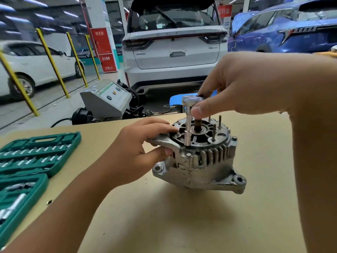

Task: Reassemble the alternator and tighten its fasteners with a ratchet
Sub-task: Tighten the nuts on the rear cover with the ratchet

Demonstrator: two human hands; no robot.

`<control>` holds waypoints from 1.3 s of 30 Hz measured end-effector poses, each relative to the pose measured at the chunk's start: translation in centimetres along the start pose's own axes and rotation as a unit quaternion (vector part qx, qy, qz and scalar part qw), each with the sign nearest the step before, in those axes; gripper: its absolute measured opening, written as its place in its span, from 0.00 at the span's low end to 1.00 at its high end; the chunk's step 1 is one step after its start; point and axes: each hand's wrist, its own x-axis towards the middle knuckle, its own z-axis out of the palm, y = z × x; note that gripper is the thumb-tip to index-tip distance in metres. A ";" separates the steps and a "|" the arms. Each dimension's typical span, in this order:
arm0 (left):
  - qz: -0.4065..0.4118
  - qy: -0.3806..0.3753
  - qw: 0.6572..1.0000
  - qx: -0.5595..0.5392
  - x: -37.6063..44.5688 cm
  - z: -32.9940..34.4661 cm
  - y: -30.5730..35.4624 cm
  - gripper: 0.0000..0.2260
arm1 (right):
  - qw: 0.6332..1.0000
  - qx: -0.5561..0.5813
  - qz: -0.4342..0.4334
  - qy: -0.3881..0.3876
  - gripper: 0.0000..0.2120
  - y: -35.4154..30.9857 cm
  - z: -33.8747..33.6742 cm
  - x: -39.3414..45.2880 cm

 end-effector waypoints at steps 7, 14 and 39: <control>-0.015 0.003 1.000 -0.014 0.3 0.1 -0.1 0.21 | 0.999 -0.020 -0.029 -0.008 0.22 -1.0 0.4 -0.4; -0.032 -0.015 0.999 -0.008 0.4 -0.5 0.0 0.20 | 0.999 -0.043 -0.021 0.013 0.11 -0.7 0.7 0.4; 0.035 0.107 0.988 -0.104 1.0 1.0 3.4 0.03 | 0.982 -0.162 -0.072 0.071 0.05 -1.8 2.1 1.2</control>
